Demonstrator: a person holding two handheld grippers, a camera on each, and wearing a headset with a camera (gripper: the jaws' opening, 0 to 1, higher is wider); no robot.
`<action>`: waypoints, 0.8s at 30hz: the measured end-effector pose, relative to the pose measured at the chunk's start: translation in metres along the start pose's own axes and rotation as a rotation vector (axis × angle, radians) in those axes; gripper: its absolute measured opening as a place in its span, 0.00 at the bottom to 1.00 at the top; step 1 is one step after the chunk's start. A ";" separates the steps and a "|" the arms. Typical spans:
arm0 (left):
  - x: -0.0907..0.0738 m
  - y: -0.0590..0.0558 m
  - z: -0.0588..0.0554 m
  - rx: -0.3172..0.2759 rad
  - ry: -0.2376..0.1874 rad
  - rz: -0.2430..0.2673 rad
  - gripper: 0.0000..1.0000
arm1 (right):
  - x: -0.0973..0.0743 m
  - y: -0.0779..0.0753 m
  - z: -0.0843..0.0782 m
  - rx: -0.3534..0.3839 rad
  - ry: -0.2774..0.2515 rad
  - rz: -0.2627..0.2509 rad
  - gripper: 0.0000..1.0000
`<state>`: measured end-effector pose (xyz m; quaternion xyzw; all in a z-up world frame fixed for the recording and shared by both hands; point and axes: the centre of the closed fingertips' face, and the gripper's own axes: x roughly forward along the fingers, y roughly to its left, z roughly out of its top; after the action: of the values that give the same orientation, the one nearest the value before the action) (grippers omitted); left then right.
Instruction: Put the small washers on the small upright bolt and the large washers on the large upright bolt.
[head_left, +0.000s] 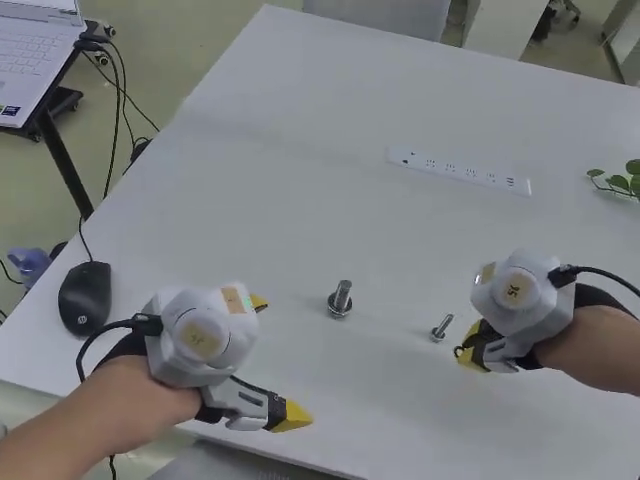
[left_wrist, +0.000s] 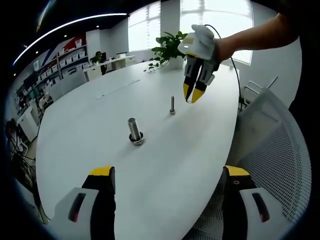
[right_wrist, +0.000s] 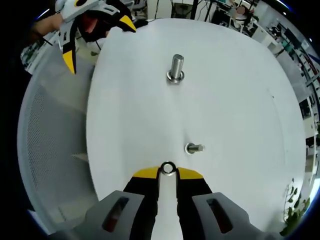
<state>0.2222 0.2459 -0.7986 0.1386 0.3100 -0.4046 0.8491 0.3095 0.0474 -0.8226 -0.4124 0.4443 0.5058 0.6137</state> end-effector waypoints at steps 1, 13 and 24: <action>0.000 0.000 0.000 -0.002 -0.001 0.000 0.89 | -0.001 -0.003 0.000 0.003 -0.003 -0.004 0.13; 0.000 0.003 -0.006 -0.017 0.004 0.007 0.89 | -0.013 -0.034 0.022 0.001 -0.034 -0.031 0.13; 0.002 0.001 -0.007 -0.027 0.006 0.006 0.89 | -0.003 -0.032 0.029 -0.017 -0.016 -0.013 0.13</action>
<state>0.2211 0.2490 -0.8051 0.1290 0.3175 -0.3973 0.8513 0.3447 0.0695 -0.8101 -0.4165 0.4324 0.5089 0.6169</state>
